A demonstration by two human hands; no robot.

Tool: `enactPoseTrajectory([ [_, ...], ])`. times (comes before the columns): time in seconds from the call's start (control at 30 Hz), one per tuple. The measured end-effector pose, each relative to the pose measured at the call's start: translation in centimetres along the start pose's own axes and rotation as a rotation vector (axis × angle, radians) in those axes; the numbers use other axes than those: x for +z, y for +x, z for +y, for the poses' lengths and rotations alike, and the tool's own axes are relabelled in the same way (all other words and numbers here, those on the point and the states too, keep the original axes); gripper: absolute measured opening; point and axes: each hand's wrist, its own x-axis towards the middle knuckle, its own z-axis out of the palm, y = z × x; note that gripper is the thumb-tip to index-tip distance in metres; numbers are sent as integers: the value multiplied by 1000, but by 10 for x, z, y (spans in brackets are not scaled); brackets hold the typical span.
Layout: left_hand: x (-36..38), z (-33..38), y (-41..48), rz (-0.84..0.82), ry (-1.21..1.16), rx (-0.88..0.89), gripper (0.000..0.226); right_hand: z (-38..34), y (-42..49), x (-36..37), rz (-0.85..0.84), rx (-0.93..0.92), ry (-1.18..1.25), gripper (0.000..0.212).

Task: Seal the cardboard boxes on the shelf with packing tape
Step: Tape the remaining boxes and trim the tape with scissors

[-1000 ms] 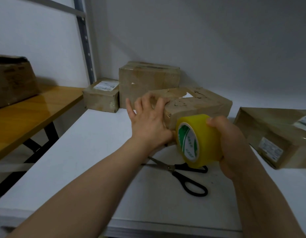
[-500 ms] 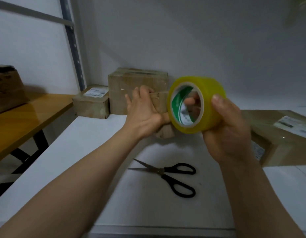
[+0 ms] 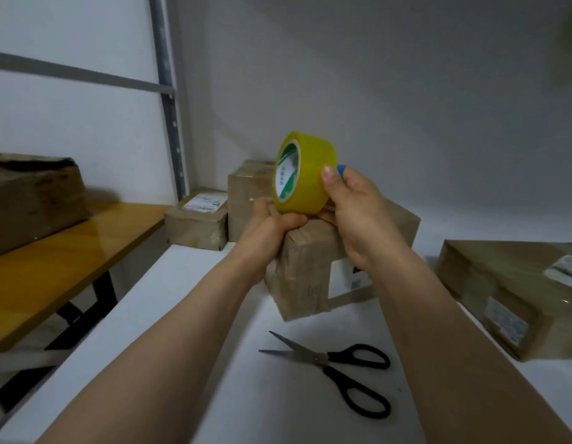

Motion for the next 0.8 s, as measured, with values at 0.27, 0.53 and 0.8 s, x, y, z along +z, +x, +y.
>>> enactPoseTrajectory([
  [0.27,-19,-14,-19,-178,245,282,137,3,0,1,-4,-14,-48,23],
  [0.53,-16,-24,-23,-7,412,586,84,3,-5,-2,-32,11,1,24],
  [0.8,-20,-33,-22,2,493,647,50,1,-3,-2,-17,35,4,26],
])
